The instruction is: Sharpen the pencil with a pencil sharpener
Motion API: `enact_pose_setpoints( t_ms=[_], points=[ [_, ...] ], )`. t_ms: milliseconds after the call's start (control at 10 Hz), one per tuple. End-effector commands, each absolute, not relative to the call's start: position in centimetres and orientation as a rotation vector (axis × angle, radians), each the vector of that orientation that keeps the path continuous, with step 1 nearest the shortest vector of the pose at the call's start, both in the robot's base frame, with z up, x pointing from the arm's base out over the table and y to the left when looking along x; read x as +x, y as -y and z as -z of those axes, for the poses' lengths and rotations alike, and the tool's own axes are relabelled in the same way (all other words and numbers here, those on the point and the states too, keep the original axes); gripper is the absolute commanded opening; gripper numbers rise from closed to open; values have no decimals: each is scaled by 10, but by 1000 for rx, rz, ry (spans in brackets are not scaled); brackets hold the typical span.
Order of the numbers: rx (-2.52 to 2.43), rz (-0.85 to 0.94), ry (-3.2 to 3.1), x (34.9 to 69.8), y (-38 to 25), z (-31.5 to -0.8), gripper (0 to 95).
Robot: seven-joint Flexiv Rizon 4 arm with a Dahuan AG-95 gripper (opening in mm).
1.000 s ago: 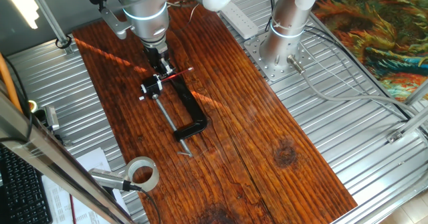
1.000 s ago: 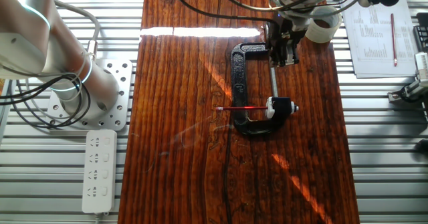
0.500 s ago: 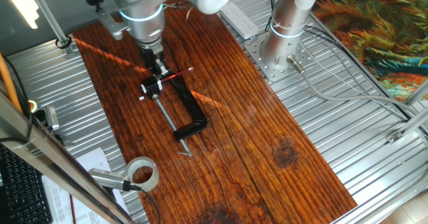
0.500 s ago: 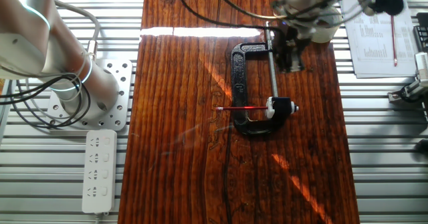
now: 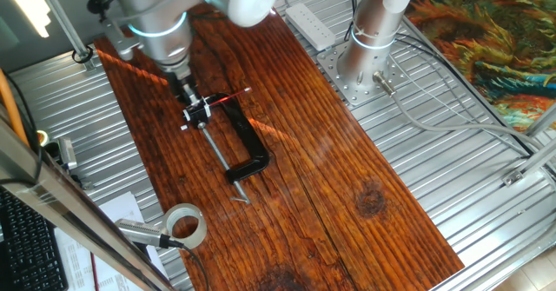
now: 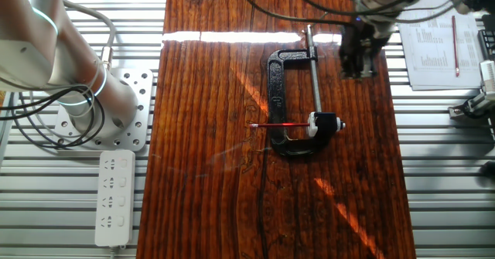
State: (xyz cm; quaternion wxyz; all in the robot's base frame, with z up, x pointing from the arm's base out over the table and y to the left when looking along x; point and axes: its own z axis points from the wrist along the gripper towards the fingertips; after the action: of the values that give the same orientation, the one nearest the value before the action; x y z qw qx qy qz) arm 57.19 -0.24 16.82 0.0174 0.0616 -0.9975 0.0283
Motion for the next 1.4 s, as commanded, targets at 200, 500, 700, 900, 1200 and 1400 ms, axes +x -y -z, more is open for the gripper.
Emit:
enact_pose_setpoints(
  t_ms=[200, 500, 700, 900, 1200, 1400],
  points=[
    [194, -88, 3100, 582, 3, -166, 0],
    [203, -89, 3100, 584, 8, -160, 0],
    [205, -88, 3100, 584, 8, -160, 0],
    [205, -89, 3100, 584, 9, -158, 0],
    [207, -89, 3099, 585, 10, -154, 0],
    [213, -89, 3097, 585, 10, -153, 0]
  ],
)
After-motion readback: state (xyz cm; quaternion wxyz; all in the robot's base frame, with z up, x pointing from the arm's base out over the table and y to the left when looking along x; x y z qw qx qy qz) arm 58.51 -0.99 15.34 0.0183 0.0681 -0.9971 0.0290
